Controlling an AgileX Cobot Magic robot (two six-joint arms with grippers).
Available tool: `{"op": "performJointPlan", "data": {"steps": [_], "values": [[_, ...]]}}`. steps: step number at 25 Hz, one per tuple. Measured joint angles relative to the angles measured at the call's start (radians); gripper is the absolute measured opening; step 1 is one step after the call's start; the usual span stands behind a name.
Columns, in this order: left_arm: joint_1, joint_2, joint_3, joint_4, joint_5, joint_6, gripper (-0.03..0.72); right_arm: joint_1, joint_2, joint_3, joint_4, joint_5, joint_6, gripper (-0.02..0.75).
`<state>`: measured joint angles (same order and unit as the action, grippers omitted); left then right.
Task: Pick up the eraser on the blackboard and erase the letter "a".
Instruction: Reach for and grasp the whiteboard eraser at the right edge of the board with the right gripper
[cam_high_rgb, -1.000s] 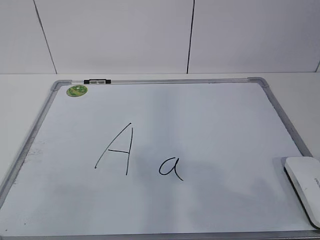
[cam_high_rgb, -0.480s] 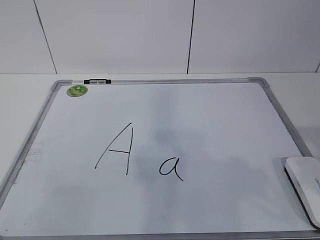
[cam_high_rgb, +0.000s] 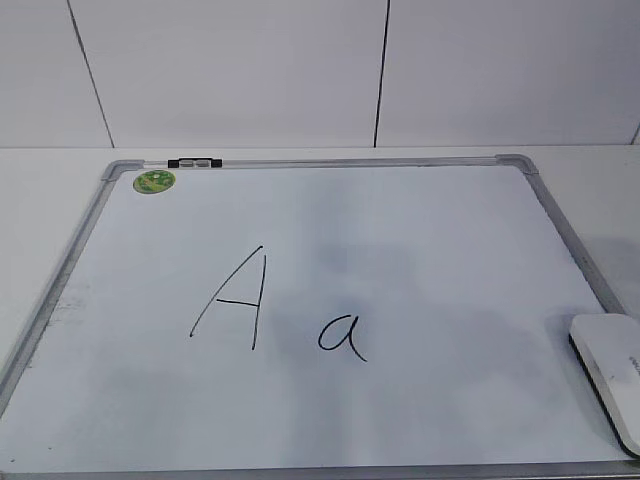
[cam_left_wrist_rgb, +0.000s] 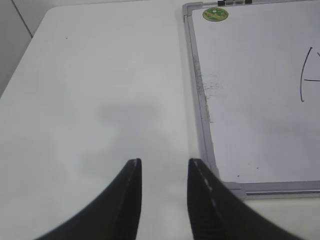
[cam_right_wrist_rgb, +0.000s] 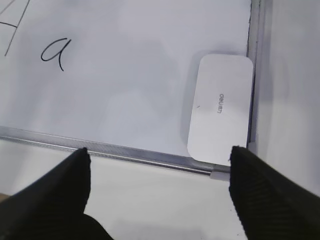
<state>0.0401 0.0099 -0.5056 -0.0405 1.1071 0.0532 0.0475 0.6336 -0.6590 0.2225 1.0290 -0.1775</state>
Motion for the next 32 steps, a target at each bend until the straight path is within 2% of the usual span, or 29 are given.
{"op": "performJointPlan", "data": {"steps": [8, 18, 32], "values": [[0.000, 0.000, 0.000, 0.000, 0.000, 0.000, 0.235, 0.000, 0.182, -0.007, 0.001, 0.006, 0.002, 0.680], [0.000, 0.000, 0.000, 0.000, 0.000, 0.000, 0.235, 0.000, 0.461, -0.111, -0.106, 0.013, 0.092, 0.680], [0.000, 0.000, 0.000, 0.000, 0.000, 0.000, 0.235, 0.014, 0.670, -0.119, -0.171, -0.056, 0.170, 0.679]]}}
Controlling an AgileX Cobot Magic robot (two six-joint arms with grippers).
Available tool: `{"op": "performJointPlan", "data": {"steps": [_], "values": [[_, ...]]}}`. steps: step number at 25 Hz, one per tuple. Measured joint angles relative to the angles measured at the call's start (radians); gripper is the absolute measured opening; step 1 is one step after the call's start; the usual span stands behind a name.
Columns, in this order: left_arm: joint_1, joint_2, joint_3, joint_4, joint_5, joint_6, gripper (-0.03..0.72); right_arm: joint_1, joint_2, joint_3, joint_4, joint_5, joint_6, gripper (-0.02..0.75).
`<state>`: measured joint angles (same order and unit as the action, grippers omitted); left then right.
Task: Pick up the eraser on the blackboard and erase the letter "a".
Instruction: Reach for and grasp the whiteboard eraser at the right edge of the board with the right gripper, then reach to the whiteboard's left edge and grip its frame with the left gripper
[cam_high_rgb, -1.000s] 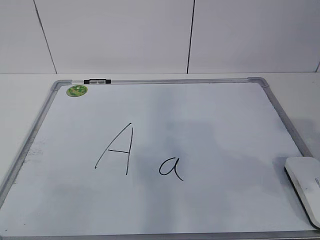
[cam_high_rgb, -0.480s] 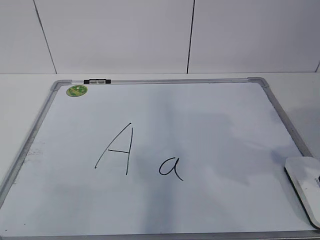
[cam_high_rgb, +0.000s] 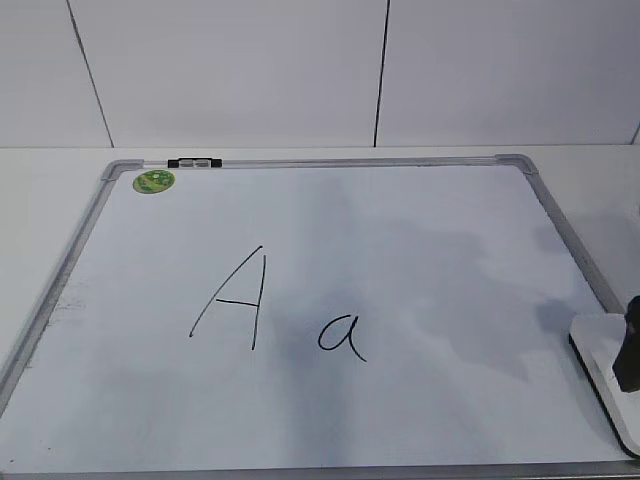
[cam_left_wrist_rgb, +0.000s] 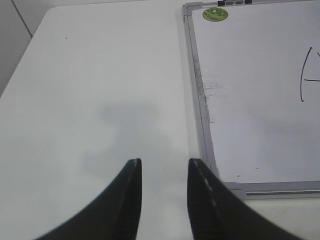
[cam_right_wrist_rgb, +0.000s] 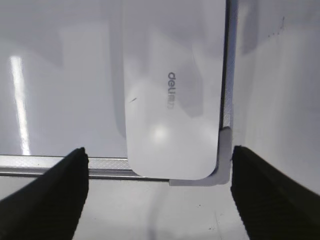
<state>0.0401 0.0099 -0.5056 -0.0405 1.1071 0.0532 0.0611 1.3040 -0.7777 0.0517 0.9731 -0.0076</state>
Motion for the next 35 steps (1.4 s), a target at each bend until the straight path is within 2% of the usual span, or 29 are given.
{"op": "performJointPlan", "data": {"steps": [5, 11, 35], "values": [[0.000, 0.000, 0.000, 0.000, 0.000, 0.000, 0.235, 0.050, 0.056, 0.000, -0.077, -0.039, 0.086, 0.678], [0.000, 0.000, 0.000, 0.000, 0.000, 0.000, 0.235, 0.056, 0.121, 0.000, -0.118, -0.079, 0.139, 0.678], [0.000, 0.000, 0.000, 0.000, 0.000, 0.000, 0.235, 0.056, 0.249, -0.011, -0.125, -0.195, 0.196, 0.663]]}}
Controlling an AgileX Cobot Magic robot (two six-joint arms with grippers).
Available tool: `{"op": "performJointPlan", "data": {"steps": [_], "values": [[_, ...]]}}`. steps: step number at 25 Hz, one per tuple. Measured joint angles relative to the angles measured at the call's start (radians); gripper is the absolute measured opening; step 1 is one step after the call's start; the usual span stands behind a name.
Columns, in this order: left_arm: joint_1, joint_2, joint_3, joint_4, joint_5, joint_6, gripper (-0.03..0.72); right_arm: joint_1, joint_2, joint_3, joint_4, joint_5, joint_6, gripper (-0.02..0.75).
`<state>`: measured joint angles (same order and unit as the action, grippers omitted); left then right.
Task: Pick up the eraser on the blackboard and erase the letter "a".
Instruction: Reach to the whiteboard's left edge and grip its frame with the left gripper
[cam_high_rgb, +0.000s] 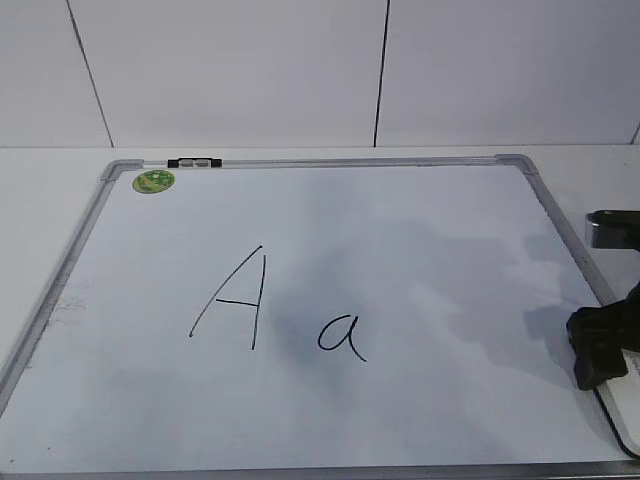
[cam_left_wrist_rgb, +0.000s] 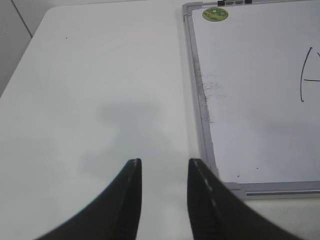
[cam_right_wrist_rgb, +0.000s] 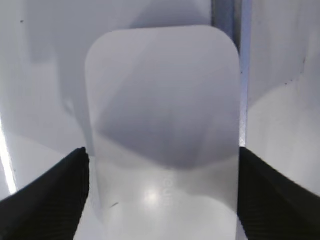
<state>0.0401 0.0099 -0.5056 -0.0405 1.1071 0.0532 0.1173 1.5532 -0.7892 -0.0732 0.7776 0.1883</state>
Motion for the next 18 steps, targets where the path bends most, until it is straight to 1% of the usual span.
{"op": "performJointPlan", "data": {"steps": [4, 6, 9, 13, 18], "values": [[0.000, 0.000, 0.000, 0.000, 0.000, 0.000, 0.235, 0.000, 0.000, 0.000, -0.010, 0.000, 0.002, 0.613], [0.000, 0.000, 0.000, 0.000, 0.000, 0.000, 0.235, 0.000, 0.000, 0.000, -0.016, 0.000, 0.002, 0.565], [0.000, 0.000, 0.000, 0.000, 0.000, 0.000, 0.235, 0.000, 0.000, 0.000, -0.016, 0.000, 0.002, 0.535], [0.000, 0.000, 0.000, 0.000, 0.000, 0.000, 0.235, 0.001, 0.000, 0.000, -0.018, -0.002, 0.002, 0.513], [0.000, 0.000, 0.000, 0.000, 0.000, 0.000, 0.235, 0.002, 0.000, 0.000, -0.019, -0.002, 0.002, 0.511]]}}
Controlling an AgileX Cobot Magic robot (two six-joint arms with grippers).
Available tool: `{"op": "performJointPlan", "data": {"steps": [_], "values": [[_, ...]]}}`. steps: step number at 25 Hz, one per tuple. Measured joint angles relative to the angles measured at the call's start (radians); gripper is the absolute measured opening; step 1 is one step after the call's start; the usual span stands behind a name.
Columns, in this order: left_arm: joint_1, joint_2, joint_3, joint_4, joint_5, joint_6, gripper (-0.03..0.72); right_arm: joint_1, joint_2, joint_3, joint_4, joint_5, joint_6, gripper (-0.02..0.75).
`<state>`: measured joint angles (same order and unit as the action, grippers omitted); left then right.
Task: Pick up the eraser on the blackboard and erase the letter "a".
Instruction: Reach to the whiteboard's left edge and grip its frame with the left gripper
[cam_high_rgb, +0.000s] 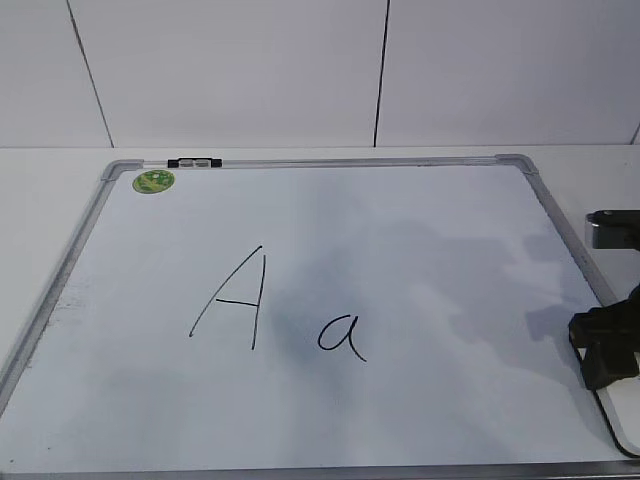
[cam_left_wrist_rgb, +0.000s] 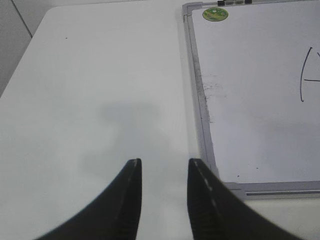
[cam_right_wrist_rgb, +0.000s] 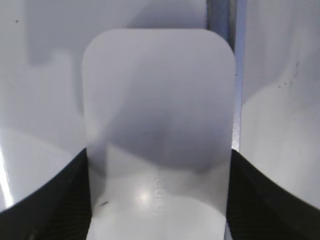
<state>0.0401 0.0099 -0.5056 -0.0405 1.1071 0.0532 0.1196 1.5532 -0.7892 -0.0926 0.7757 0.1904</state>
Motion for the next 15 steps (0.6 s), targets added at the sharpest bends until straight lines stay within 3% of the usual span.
{"op": "performJointPlan", "data": {"steps": [15], "values": [[0.000, 0.000, 0.000, 0.000, 0.000, 0.000, 0.235, 0.000, -0.079, -0.181, 0.006, 0.234, 0.010, 0.510]]}}
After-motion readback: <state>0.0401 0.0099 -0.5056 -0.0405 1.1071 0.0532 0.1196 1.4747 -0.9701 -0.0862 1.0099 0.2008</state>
